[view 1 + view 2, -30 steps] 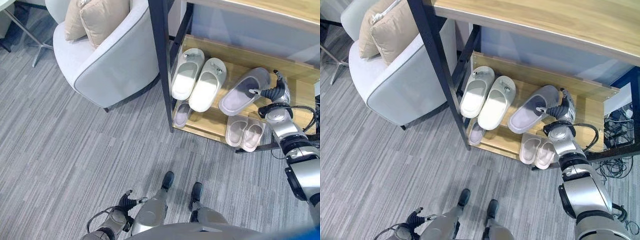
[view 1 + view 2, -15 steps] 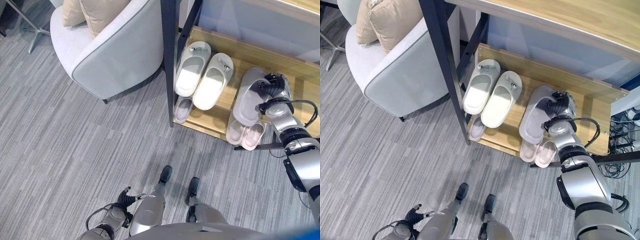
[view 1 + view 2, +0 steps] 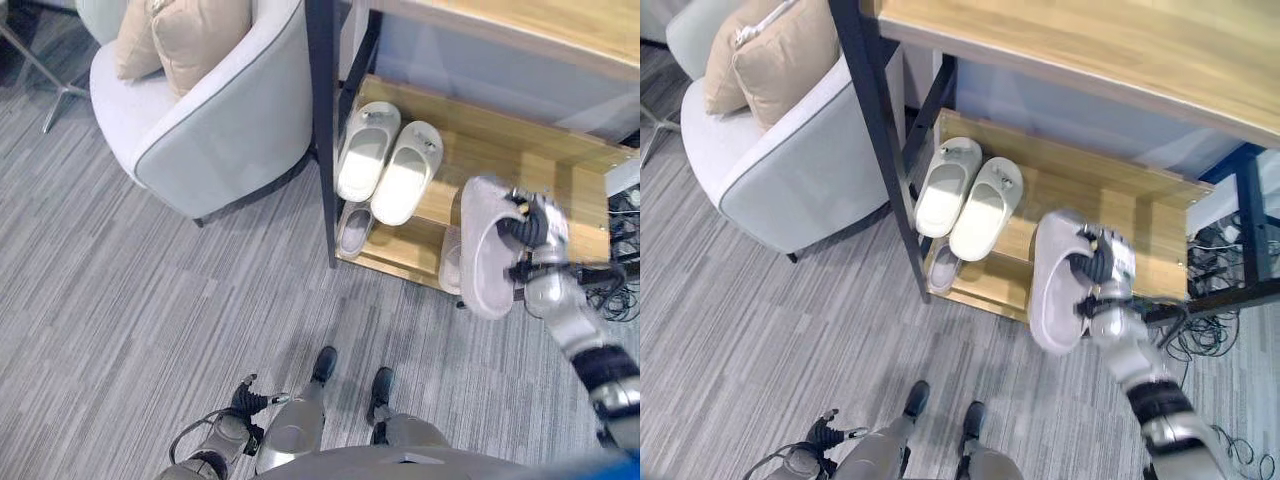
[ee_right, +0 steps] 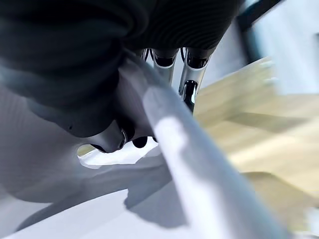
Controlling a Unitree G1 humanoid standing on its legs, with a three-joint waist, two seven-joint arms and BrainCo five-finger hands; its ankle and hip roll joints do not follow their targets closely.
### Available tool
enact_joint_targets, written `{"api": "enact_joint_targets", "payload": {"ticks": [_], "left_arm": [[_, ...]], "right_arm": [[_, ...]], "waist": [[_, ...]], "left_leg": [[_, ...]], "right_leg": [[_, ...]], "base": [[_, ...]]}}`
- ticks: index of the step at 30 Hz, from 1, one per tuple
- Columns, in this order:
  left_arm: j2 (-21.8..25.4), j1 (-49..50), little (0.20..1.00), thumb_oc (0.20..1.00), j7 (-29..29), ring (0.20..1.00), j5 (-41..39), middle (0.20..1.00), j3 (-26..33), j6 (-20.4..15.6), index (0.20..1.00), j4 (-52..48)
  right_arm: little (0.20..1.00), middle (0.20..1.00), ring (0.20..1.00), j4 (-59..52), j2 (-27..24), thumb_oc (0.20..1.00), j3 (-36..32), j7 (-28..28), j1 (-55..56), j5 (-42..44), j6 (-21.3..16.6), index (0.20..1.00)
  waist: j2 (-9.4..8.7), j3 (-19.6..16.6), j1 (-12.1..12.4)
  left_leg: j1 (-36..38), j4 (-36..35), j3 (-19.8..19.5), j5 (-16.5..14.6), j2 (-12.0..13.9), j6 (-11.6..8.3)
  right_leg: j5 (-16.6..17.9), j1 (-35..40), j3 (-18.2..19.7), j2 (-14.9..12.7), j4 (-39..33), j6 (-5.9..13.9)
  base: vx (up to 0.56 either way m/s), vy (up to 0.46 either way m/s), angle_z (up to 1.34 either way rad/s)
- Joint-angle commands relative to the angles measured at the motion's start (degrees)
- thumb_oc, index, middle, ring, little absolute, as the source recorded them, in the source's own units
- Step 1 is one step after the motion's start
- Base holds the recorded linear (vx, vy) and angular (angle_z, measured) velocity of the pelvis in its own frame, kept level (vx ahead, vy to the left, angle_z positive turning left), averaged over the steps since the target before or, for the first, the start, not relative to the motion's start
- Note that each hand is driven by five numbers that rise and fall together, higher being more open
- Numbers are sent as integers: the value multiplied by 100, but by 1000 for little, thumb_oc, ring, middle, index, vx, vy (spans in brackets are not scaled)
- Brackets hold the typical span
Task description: Arrange the slippers neatly on the shoe rack.
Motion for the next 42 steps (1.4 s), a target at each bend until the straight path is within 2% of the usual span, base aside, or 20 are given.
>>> {"api": "enact_joint_targets", "payload": {"ticks": [1, 5, 7, 10, 11, 12, 15, 19, 20, 21, 22, 24, 25, 26, 27, 28, 29, 34, 37, 42], "left_arm": [[-283, -119, 1000, 1000, -40, 1000, 283, 1000, 14, 29, 1000, 468], [-212, -44, 1000, 1000, -44, 1000, 365, 1000, 239, 62, 1000, 564], [-137, 38, 1000, 1000, -38, 1000, 413, 1000, 416, 77, 1000, 558], [-73, 49, 1000, 1000, -21, 1000, 480, 1000, 389, 81, 1000, 545], [-39, 7, 1000, 1000, -25, 1000, 391, 1000, 347, 58, 1000, 481], [-22, 4, 1000, 1000, -32, 1000, 374, 1000, 334, 48, 1000, 482], [-42, 29, 1000, 1000, -85, 1000, 381, 1000, 284, 42, 1000, 486], [-99, 225, 1000, 1000, -53, 1000, 336, 1000, 240, 42, 1000, 460], [-104, 202, 1000, 1000, -47, 1000, 304, 1000, 228, 39, 1000, 459], [-138, 82, 1000, 1000, -12, 1000, 255, 1000, 158, 31, 1000, 396], [-139, 80, 1000, 1000, -12, 1000, 255, 1000, 159, 31, 1000, 397], [-109, 9, 1000, 1000, 46, 1000, 267, 1000, 123, 36, 1000, 341], [-109, 7, 1000, 1000, 46, 1000, 267, 1000, 123, 36, 1000, 341], [-76, -20, 1000, 1000, 84, 1000, 254, 1000, 100, 49, 1000, 370], [-56, -39, 1000, 1000, 98, 1000, 278, 1000, 79, 58, 1000, 395], [-55, -40, 1000, 1000, 98, 1000, 279, 1000, 80, 57, 1000, 396], [2, -104, 1000, 1000, 132, 1000, 371, 1000, -31, 82, 1000, 455], [69, -295, 1000, 1000, 165, 1000, 483, 1000, -174, 103, 1000, 450], [313, -691, 1000, 1000, 248, 1000, 531, 1000, -402, 64, 1000, 400], [499, -1105, 1000, 1000, 320, 1000, 407, 1000, -576, -33, 1000, 263]], "right_arm": [[200, 200, 200, 212, 21, 200, -121, 94, -406, -253, -276, 200], [200, 200, 200, -83, 306, 200, -76, 371, 162, -234, -398, 200], [200, 200, 200, -56, 464, 200, 196, 760, 780, -305, -515, 200], [200, 200, 200, 262, 636, 200, 219, 864, 1094, -153, -526, 200], [200, 200, 200, 456, 696, 200, 214, 865, 1175, 9, -529, 200], [200, 200, 200, 594, 716, 200, 203, 855, 1213, 73, -532, 200], [200, 200, 200, 1034, 778, 200, 264, 842, 1257, 156, -502, 200], [200, 200, 200, 1353, 712, 200, 466, 879, 1115, 434, -587, 200], [200, 200, 200, 1377, 676, 200, 481, 859, 1086, 454, -595, 200], [200, 200, 200, 1318, 563, 200, 480, 833, 991, 532, -607, 200], [200, 200, 200, 1319, 562, 200, 480, 833, 989, 532, -608, 200], [200, 200, 200, 1374, 562, 200, 523, 805, 913, 619, -587, 200], [200, 200, 200, 1377, 562, 200, 524, 805, 910, 619, -588, 200], [200, 200, 200, 1432, 599, 200, 560, 806, 854, 687, -594, 200], [200, 200, 200, 1428, 617, 200, 582, 799, 840, 697, -600, 200], [200, 200, 200, 1429, 619, 200, 582, 799, 839, 697, -600, 200], [200, 200, 200, 1380, 631, 200, 597, 828, 890, 744, -573, 200], [200, 200, 200, 1548, 694, 200, 599, 847, 899, 745, -543, 200], [200, 200, 200, 1697, 770, 200, 788, 749, 303, 871, -517, 200], [200, 200, 200, 1767, 528, 200, 989, 527, -430, 771, -537, 200]], "waist": [[-131, -195, 130], [-129, -288, 29], [-18, -79, -70], [96, 100, -220], [92, 137, -305], [88, 135, -320], [83, 57, -326], [21, -87, -158], [6, -52, -128], [-32, 93, -139], [-26, 88, -142], [-38, 217, -163], [-31, 209, -158], [-92, 229, -148], [-123, 232, -137], [-129, 234, -135], [-112, 312, -180], [-104, 336, -314], [-222, 649, -348], [-196, 948, -347]], "left_leg": [[277, 251, 457, -848, 240, 57], [467, 242, 569, -926, 228, 120], [679, 353, 797, -974, 208, 282], [988, 283, 785, -968, 229, 284], [995, 327, 719, -945, 147, 278], [1017, 337, 699, -957, 93, 279], [1045, 433, 648, -1014, -16, 253], [864, 726, 718, -1069, -33, 82], [759, 893, 716, -1090, -40, 32], [278, 1571, 1037, -1192, 17, -160], [252, 1609, 1035, -1212, 21, -161], [-208, 2330, 1606, -1188, 361, -191], [-233, 2362, 1610, -1204, 371, -193], [-345, 2213, 1670, -1165, 713, -207], [-351, 2020, 1608, -1088, 834, -212], [-337, 1998, 1611, -1076, 830, -214], [-399, 1421, 1368, -649, 1123, -257], [-402, 1343, 1301, -637, 849, -264], [-889, 1978, 1435, -923, 699, -113], [-1781, 3154, 1389, -1324, 646, -26]], "right_leg": [[-124, 319, 302, -730, 454, 884], [-129, 338, 422, -757, 623, 894], [222, -213, 525, -836, 1959, 960], [-24, -638, 442, -611, 2712, 894], [-311, -686, 477, -263, 2496, 786], [-333, -717, 380, -181, 2409, 726], [-495, -494, 44, -135, 2030, 565], [-490, 71, 122, 58, 1093, 382], [-474, 109, 89, 39, 1019, 367], [-478, 153, -128, -59, 904, 312], [-478, 145, -132, -54, 904, 311], [-542, 148, -273, -108, 934, 194], [-543, 132, -268, -100, 941, 192], [-614, 136, -295, -110, 1020, 200], [-641, 129, -288, -111, 1071, 211], [-645, 129, -285, -114, 1076, 210], [-844, 83, -277, -102, 1320, 212], [-774, -284, -68, -285, 1752, 289], [-719, -913, 206, -438, 2368, 437], [-983, -1654, 263, -578, 3301, 403]], "base": [[16, 66, -33], [8, 86, -29], [-104, 157, -14], [5, 75, -42], [37, -1, -3], [40, -8, 19], [52, -31, 33], [17, -126, 28], [-153, -149, 20], [-140, -92, 39], [-151, -80, 63], [-85, -21, 67], [-24, -2, 57], [57, 13, 40], [60, 11, 28], [123, 90, 5], [129, 140, -14], [113, 258, 0], [-68, 195, -15], [-87, 75, -8]]}}
